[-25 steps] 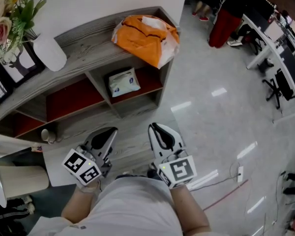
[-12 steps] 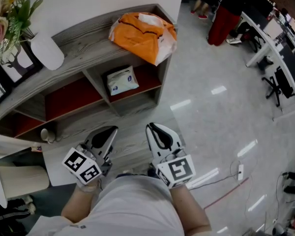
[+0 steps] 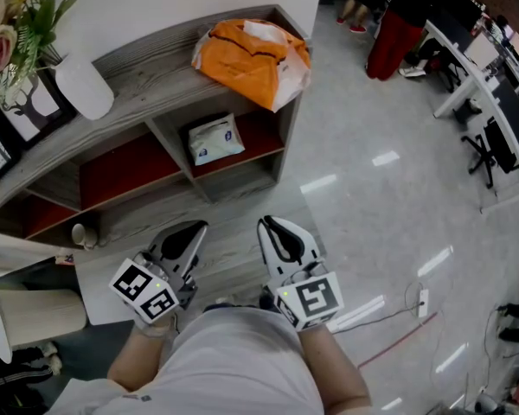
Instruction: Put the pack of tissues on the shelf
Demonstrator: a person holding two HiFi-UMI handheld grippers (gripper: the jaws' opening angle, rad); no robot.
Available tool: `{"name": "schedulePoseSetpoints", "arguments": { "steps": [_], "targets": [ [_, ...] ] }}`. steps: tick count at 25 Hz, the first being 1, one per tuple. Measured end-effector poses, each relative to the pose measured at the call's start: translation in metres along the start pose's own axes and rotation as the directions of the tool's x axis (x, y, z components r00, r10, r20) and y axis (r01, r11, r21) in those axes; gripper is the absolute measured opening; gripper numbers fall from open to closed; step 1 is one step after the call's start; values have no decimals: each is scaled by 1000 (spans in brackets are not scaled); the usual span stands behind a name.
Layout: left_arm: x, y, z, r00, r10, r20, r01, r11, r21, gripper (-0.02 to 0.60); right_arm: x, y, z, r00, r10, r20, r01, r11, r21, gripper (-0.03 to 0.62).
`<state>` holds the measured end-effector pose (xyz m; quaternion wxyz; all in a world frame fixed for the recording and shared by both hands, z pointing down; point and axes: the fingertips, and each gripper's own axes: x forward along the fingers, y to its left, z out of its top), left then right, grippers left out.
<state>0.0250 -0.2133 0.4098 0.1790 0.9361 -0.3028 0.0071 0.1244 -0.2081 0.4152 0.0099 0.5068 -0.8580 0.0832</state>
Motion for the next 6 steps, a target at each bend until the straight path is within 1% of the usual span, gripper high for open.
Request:
{"name": "schedulePoseSetpoints", "arguments": {
  "steps": [6],
  "targets": [
    [-3,0,1,1000,7,3,-7,1000,0,17,0,2,0,1000,3,-2,-3,1000,0,40]
  ]
}}
